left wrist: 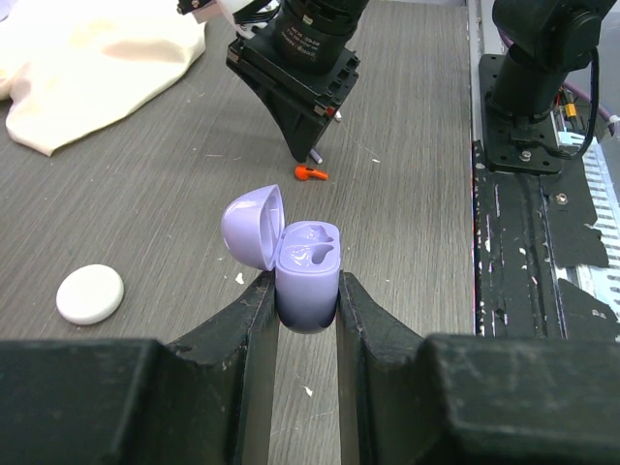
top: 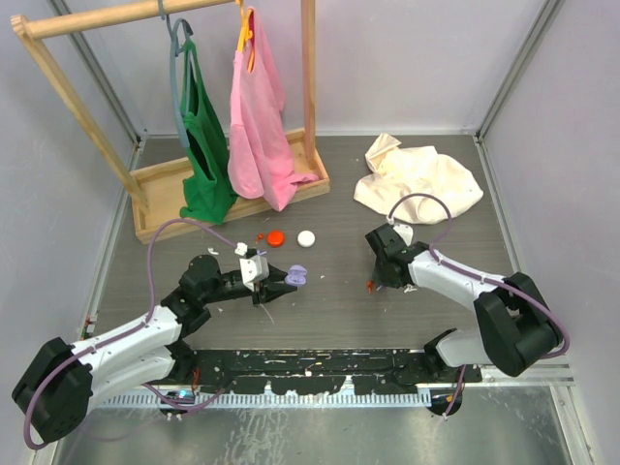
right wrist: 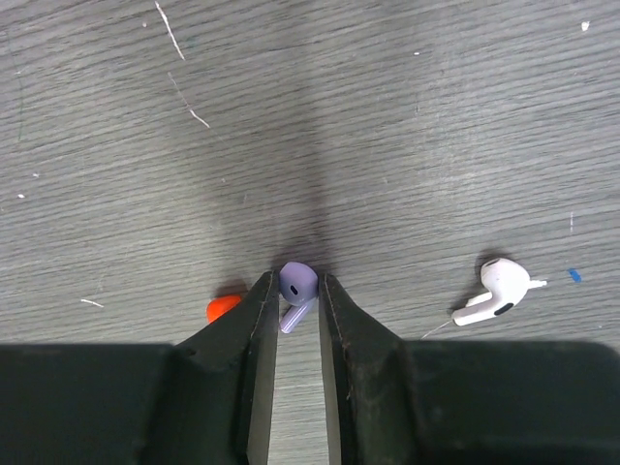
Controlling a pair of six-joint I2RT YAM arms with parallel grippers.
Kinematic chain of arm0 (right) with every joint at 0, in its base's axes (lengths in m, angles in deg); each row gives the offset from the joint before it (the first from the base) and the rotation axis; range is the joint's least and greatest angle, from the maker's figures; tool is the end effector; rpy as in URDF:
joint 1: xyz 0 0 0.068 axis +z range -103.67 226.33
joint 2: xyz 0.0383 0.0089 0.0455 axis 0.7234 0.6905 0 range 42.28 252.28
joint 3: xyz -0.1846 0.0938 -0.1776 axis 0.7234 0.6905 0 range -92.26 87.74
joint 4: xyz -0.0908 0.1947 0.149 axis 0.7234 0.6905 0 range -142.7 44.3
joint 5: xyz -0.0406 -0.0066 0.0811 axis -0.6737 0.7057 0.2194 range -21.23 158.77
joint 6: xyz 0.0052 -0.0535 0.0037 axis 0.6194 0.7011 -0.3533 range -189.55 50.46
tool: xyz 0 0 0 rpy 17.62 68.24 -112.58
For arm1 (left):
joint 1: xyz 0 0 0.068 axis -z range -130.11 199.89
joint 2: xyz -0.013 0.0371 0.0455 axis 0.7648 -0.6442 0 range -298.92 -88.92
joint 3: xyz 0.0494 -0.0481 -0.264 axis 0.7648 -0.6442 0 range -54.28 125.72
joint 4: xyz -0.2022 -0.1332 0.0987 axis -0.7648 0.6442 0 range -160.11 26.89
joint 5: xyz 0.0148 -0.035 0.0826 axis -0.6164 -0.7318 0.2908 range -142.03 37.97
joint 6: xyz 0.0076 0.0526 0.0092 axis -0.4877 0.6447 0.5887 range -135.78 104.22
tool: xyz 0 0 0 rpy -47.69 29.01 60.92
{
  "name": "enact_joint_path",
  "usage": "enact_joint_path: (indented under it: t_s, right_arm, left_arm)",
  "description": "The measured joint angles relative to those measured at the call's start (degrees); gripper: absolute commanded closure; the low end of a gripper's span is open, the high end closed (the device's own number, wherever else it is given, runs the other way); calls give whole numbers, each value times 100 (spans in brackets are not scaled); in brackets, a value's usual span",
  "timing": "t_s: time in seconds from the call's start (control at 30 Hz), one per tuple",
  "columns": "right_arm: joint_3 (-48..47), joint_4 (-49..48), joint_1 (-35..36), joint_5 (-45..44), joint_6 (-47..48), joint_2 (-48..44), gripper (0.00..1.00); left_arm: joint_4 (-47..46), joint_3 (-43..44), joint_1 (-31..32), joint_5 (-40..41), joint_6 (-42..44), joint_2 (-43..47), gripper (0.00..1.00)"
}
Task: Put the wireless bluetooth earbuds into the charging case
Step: Pick up the earbud from the center of the board, then place the earbud in the charging case.
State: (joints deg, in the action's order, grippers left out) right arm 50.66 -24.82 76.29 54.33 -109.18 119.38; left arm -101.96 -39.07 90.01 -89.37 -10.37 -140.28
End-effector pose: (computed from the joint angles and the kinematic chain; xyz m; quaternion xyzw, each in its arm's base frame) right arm 0.2022 0.1062 0.1588 0.1061 0.9682 0.0073 0.2266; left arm 0.1317 -0.1392 0.2160 0.4695 0.5562 -0.4162 0.5450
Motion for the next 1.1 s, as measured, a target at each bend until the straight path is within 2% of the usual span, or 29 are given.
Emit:
enact_joint_path:
  t_s: [0.23, 0.7, 1.1]
  right_arm:
    - [-111, 140, 264, -280, 297, -321, 92]
    - [-1099, -138, 1370, -732, 1231, -1113, 89]
    - [-1147, -1611, 2520, -570, 2492, -1781, 87]
  left_arm:
    - [-92, -2, 0, 208, -26, 22, 94]
    - [-857, -376, 0, 817, -48, -44, 94]
    - [-1530, -514, 0, 1123, -363, -42, 94]
